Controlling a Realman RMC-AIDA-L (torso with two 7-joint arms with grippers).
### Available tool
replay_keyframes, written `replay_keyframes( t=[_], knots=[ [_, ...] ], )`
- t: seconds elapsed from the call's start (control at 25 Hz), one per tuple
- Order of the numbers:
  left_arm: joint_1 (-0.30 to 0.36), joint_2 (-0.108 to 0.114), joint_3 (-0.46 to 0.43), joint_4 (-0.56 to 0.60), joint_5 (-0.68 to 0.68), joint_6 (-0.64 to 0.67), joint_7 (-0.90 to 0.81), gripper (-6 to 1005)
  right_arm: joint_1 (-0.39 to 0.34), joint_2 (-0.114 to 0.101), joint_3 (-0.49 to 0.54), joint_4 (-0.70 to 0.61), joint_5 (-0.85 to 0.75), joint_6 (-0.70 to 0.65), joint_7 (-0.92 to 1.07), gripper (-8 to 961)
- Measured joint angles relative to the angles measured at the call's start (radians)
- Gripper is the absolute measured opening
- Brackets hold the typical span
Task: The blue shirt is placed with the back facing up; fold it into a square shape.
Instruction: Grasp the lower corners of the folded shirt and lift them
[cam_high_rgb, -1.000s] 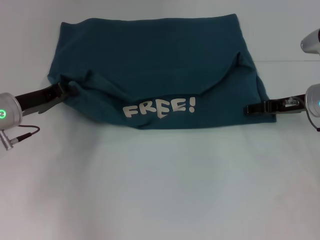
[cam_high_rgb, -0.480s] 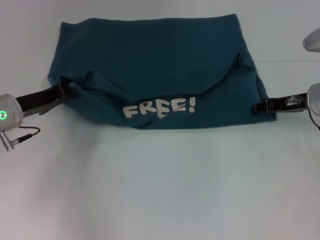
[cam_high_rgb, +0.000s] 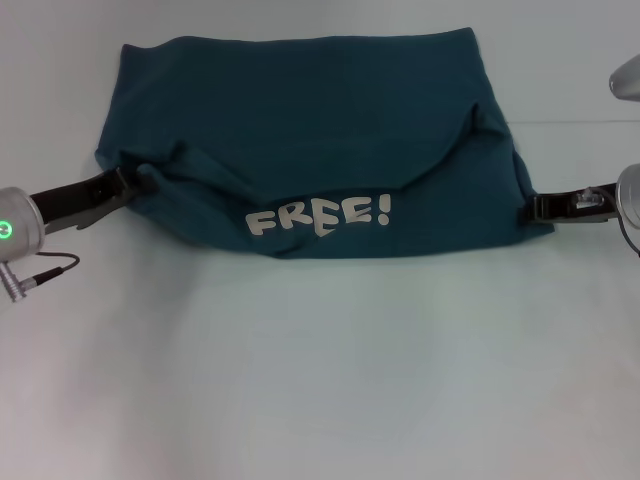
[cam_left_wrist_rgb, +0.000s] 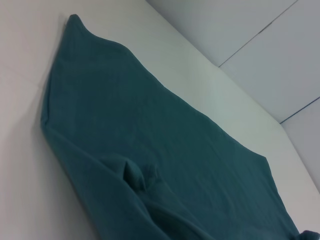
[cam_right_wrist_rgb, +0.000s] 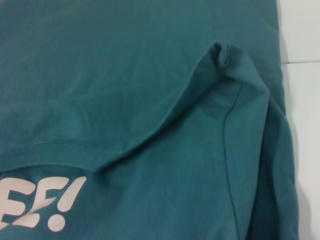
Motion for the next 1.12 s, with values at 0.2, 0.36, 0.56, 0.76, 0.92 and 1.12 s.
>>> replay_keyframes(
  t=[0.2, 0.36, 0.56, 0.76, 0.92, 1.12],
  knots=[
    [0.007, 0.009, 0.017, 0.008, 0.010, 0.053, 0.004, 30, -0.008, -0.017, 0.007, -0.024, 0.004, -0.078, 0.008, 58],
    [0.027, 0.025, 0.009, 0.057, 0.085, 0.193, -0.025, 30, -0.038, -0.034, 0.005, -0.096, 0.001, -0.230, 0.028, 36],
    [0.097, 0.044, -0.005, 0.201, 0.173, 0.458, -0.105, 29, -0.099, -0.062, 0.010, -0.189, 0.000, -0.441, 0.053, 39],
    [0.130, 0.049, -0.060, 0.265, 0.231, 0.643, -0.121, 29, -0.141, -0.076, 0.014, -0.235, -0.003, -0.637, 0.051, 42],
    [0.156, 0.050, -0.117, 0.313, 0.320, 0.798, -0.115, 29, -0.167, -0.087, 0.015, -0.239, -0.031, -0.755, 0.041, 45],
    [0.181, 0.054, -0.181, 0.353, 0.431, 0.892, -0.098, 29, -0.203, -0.096, 0.022, -0.252, -0.064, -0.845, 0.016, 48]
  ],
)
